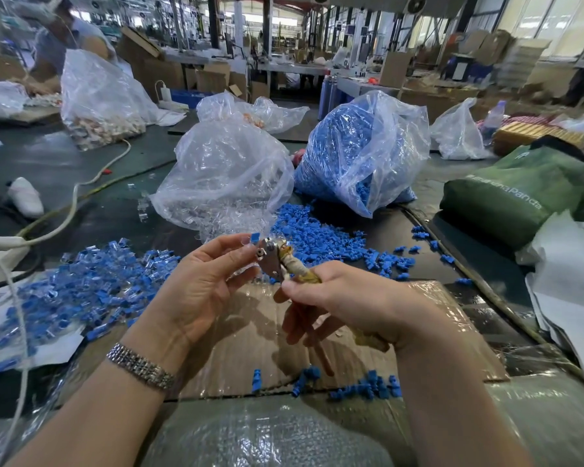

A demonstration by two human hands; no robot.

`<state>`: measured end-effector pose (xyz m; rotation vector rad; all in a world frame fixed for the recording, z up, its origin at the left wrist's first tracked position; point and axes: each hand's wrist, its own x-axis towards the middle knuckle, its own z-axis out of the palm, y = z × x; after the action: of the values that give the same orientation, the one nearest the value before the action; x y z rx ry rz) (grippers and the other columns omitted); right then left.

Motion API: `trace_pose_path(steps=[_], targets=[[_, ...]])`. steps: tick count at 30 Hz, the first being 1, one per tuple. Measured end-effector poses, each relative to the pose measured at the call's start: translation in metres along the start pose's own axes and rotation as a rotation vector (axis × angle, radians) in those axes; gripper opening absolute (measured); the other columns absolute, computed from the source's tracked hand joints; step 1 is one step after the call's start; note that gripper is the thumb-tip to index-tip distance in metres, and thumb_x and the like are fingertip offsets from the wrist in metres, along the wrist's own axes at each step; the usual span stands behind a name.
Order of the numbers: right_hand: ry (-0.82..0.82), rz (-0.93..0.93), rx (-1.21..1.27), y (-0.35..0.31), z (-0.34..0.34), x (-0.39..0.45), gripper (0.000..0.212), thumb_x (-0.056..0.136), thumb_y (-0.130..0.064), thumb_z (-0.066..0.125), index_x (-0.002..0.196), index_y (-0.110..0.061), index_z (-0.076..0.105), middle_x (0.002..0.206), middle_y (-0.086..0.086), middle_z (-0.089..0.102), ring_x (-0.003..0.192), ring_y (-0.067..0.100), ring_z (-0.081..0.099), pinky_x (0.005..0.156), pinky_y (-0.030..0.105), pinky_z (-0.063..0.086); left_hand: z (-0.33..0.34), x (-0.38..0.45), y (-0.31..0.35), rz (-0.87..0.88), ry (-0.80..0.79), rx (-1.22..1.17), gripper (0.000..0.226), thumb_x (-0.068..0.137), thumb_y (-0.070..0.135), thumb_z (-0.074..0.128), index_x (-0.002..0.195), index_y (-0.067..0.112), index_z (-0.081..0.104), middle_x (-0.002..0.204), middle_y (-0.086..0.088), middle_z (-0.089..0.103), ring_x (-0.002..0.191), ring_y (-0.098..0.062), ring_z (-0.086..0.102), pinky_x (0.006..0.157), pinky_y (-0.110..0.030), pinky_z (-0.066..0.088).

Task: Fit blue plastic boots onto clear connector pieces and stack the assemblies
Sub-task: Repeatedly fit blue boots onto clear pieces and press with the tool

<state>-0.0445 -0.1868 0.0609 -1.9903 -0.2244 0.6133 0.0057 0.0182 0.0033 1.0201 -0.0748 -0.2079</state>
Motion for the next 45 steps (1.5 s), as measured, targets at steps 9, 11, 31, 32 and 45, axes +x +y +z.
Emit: trace_pose_path(steps=[9, 11, 31, 32, 45], targets=[[0.026, 0.006, -0.061, 0.001, 0.001, 0.003, 0.046, 0.106, -0.042, 0.049, 0.113, 0.002, 0.061, 0.080, 0.006, 0.075, 0.081, 0.027, 0.075, 0.086, 0.046, 0.060, 0.003, -0.003, -0.003, 0.062, -0.043, 0.109, 0.016, 0.077, 0.008, 0.076, 0.089, 0.017, 0.081, 0.104, -0.011, 0.077, 0.098, -0.023, 0.072, 0.086, -0.034, 0.059], [0.059, -0.004, -0.055, 0.002, 0.004, 0.004, 0.045, 0.105, -0.045, 0.049, 0.100, -0.003, 0.062, 0.075, 0.007, 0.072, 0.069, 0.025, 0.072, 0.077, 0.043, 0.061, 0.004, -0.004, -0.003, 0.074, -0.026, 0.131, 0.016, 0.076, 0.010, 0.076, 0.090, 0.017, 0.081, 0.105, -0.012, 0.077, 0.099, -0.024, 0.072, 0.086, -0.035, 0.058], [0.640, 0.261, -0.519, 0.035, -0.040, 0.010, 0.033, 0.093, -0.043, 0.060, 0.077, -0.015, 0.056, 0.072, 0.003, 0.057, 0.061, 0.020, 0.053, 0.054, 0.030, 0.037, -0.015, -0.003, 0.005, 0.466, 0.592, 1.270, 0.010, 0.087, 0.010, 0.068, 0.087, 0.019, 0.063, 0.088, 0.002, 0.056, 0.081, -0.018, 0.055, 0.070, -0.030, 0.044], [0.661, 0.320, -0.557, 0.042, -0.042, 0.011, 0.031, 0.092, -0.039, 0.060, 0.076, -0.014, 0.055, 0.077, 0.007, 0.057, 0.064, 0.022, 0.054, 0.055, 0.031, 0.035, -0.016, -0.004, 0.005, 0.478, 0.640, 1.408, 0.008, 0.086, 0.010, 0.066, 0.085, 0.018, 0.064, 0.088, 0.001, 0.052, 0.084, -0.020, 0.049, 0.075, -0.036, 0.043], [0.718, 0.195, -0.881, 0.044, -0.018, 0.042, 0.032, 0.101, -0.040, 0.056, 0.129, -0.024, 0.058, 0.133, 0.001, 0.052, 0.129, 0.025, 0.040, 0.106, 0.054, 0.031, 0.010, 0.004, -0.037, 0.376, -0.204, 1.758, 0.048, 0.107, 0.028, 0.039, 0.154, 0.037, 0.035, 0.158, 0.014, 0.037, 0.146, -0.009, 0.028, 0.125, -0.037, 0.019]])
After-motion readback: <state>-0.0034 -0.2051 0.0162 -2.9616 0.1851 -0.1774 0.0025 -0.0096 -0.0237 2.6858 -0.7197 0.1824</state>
